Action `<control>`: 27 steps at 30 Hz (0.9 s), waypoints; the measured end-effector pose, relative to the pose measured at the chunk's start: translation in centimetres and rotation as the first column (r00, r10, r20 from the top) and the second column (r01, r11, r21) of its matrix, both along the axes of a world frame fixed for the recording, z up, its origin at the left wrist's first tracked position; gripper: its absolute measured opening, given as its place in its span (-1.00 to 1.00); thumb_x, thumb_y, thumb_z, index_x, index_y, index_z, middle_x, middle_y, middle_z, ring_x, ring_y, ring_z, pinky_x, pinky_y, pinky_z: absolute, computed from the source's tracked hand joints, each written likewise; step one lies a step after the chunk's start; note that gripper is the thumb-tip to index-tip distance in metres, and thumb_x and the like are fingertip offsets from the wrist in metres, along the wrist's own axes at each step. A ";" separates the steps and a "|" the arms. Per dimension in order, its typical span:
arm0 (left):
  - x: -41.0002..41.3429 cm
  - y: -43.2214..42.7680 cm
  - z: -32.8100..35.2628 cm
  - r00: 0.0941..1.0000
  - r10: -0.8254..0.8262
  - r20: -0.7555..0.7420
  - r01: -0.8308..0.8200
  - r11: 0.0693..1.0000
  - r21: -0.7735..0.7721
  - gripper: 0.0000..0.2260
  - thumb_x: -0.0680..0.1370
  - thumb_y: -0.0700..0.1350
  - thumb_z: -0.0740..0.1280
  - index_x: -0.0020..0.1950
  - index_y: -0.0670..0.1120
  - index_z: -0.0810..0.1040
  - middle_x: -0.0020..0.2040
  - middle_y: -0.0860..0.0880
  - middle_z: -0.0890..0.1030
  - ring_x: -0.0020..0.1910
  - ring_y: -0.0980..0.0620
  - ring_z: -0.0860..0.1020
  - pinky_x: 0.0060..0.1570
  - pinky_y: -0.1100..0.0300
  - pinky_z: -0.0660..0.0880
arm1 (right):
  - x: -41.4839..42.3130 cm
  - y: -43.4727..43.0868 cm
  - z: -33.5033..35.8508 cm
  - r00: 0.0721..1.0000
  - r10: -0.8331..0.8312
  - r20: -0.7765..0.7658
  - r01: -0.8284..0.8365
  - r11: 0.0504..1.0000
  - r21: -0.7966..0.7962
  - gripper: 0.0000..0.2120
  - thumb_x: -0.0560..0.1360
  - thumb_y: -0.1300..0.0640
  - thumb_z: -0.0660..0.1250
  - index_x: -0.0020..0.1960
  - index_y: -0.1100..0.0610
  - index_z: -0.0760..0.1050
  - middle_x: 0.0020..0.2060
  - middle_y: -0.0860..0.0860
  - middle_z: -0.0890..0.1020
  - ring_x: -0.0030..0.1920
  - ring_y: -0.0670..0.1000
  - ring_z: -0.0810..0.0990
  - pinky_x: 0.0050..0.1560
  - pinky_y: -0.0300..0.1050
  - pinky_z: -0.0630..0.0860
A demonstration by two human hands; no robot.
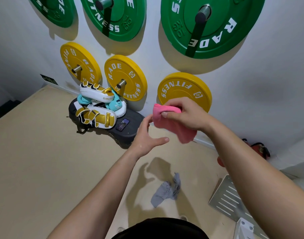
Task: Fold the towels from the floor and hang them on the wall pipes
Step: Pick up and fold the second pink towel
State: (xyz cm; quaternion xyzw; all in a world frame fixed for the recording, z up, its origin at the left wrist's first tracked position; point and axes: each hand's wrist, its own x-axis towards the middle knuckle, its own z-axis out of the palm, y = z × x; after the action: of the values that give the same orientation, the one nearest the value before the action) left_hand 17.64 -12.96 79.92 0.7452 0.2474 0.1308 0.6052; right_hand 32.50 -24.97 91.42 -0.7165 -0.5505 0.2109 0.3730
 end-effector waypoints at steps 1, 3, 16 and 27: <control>0.3 0.2 0.3 1.000 -0.026 -0.010 0.026 1.000 0.011 -0.33 0.24 0.09 0.64 0.27 0.29 0.43 0.27 0.04 0.53 0.24 0.12 0.51 0.19 0.17 0.47 | 0.1 0.0 0.3 1.000 0.006 -0.003 -0.006 1.000 0.026 -0.94 0.53 0.06 0.39 -0.04 0.02 0.62 -0.22 -0.18 0.63 -0.17 -0.20 0.55 -0.13 -0.25 0.43; 0.2 0.7 0.4 0.998 -0.036 -0.043 0.037 0.999 0.017 -0.47 0.24 0.05 0.64 0.15 0.17 0.55 0.13 -0.06 0.63 0.04 0.04 0.62 0.03 0.06 0.58 | 0.5 -0.2 0.6 0.999 -0.038 -0.015 0.040 0.994 0.100 -0.94 0.53 0.05 0.36 -0.06 0.00 0.60 -0.22 -0.16 0.62 -0.16 -0.16 0.54 -0.08 -0.12 0.44; -6.8 2.5 -3.5 0.970 0.188 -0.155 -0.230 0.918 -0.324 -0.69 0.35 -0.22 0.56 0.05 -0.24 0.63 -0.13 -0.10 0.68 -0.14 -0.07 0.62 -0.07 0.05 0.56 | 4.4 -5.4 -9.2 0.698 -0.699 0.156 0.712 0.700 -0.050 -0.80 0.62 -0.06 0.16 -0.02 0.06 0.38 -0.01 0.22 0.62 0.02 0.30 0.56 -0.13 0.06 0.40; -5.2 1.0 -4.9 0.835 0.504 -0.222 -0.401 0.833 0.381 -0.79 0.63 0.04 0.24 0.05 -0.10 0.48 -0.09 -0.15 0.63 -0.10 -0.20 0.55 -0.09 -0.03 0.50 | -1.5 -6.3 -14.9 0.625 -0.774 0.099 0.776 0.603 -0.184 -0.80 0.64 -0.01 0.15 0.05 0.13 0.38 0.01 0.20 0.61 0.01 0.26 0.56 -0.17 -0.01 0.33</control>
State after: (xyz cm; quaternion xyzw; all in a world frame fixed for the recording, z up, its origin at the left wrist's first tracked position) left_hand 12.47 -11.99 75.07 0.7627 0.4872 0.1902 0.3805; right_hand 31.00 -31.32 76.52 -0.9199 -0.1625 0.0819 0.3473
